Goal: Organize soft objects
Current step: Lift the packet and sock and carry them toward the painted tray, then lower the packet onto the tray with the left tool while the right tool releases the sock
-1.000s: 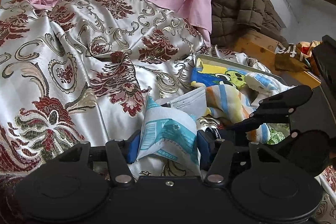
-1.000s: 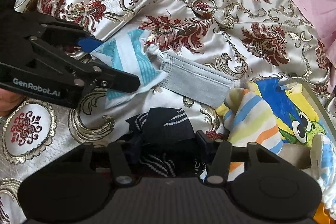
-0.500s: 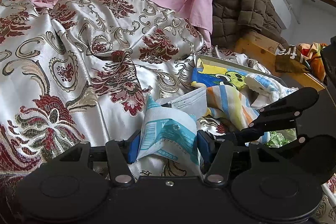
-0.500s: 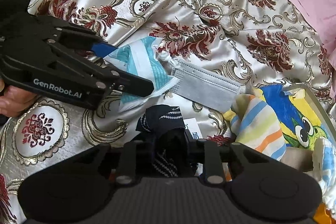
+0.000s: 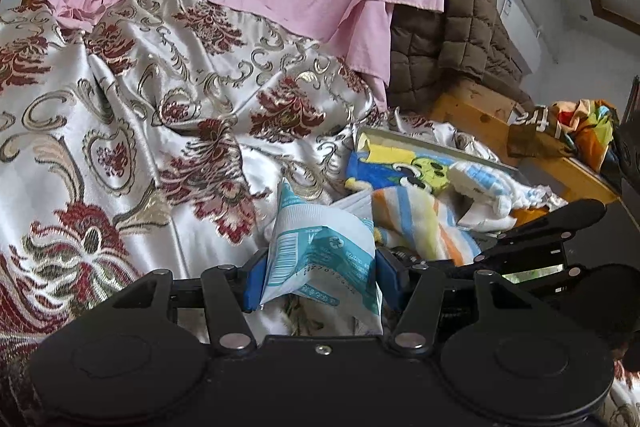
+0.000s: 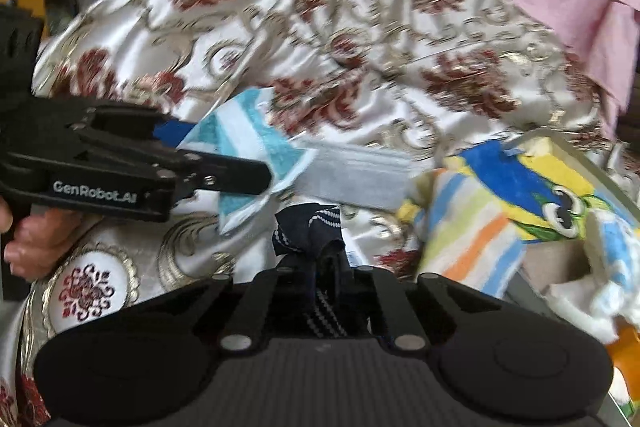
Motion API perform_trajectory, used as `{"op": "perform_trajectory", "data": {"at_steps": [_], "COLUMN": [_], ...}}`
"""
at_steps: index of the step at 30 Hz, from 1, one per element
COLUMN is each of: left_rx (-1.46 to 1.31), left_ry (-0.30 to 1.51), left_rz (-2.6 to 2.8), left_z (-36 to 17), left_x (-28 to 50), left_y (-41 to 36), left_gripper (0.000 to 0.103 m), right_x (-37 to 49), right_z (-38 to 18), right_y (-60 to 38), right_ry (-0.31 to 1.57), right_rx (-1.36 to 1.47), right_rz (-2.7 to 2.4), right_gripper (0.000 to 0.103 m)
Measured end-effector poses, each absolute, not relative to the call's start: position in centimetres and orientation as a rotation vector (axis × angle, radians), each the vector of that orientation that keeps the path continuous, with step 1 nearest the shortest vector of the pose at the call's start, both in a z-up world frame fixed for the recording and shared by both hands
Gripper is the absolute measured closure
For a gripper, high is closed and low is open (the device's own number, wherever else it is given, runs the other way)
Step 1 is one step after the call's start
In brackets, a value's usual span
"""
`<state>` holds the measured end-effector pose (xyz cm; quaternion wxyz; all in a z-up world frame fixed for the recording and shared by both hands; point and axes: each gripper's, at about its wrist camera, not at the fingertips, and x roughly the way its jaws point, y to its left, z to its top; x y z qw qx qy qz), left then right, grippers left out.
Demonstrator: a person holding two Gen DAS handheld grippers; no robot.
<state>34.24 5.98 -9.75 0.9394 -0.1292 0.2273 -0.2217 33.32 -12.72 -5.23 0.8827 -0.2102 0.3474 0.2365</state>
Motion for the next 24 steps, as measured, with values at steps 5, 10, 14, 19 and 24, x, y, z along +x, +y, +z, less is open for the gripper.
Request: {"op": "perform_trajectory", "data": {"at_steps": [5,10,14,19,24], "left_rx": [-0.24,-0.214,-0.188,-0.138,-0.137], "left_ry": [0.442,0.423,0.415,0.424,0.436], "left_rz": [-0.446,-0.444,-0.465,-0.497,-0.525], "left_z": [-8.8,-7.4,-6.1,-4.8,-3.0], "left_x": [34.0,33.9,34.6,36.6,40.0], "left_y": [4.9,2.8,0.1,-4.0,-8.0], "left_gripper": [0.045,0.045,0.045,0.045,0.045], "right_x": [33.4,34.0,34.9,36.8,39.6], "right_z": [-3.7,-1.9,-0.6,0.7,1.8], "right_y": [-15.3,-18.8,-22.1,-27.0,-32.2], "right_ry": [0.661,0.59,0.536,0.477,0.44], "right_rx": [-0.374,-0.318,-0.258,-0.217,-0.123], "right_rz": [0.437,0.407,0.366,0.289,0.203], "right_gripper": [0.094,0.094,0.094,0.094,0.094]}}
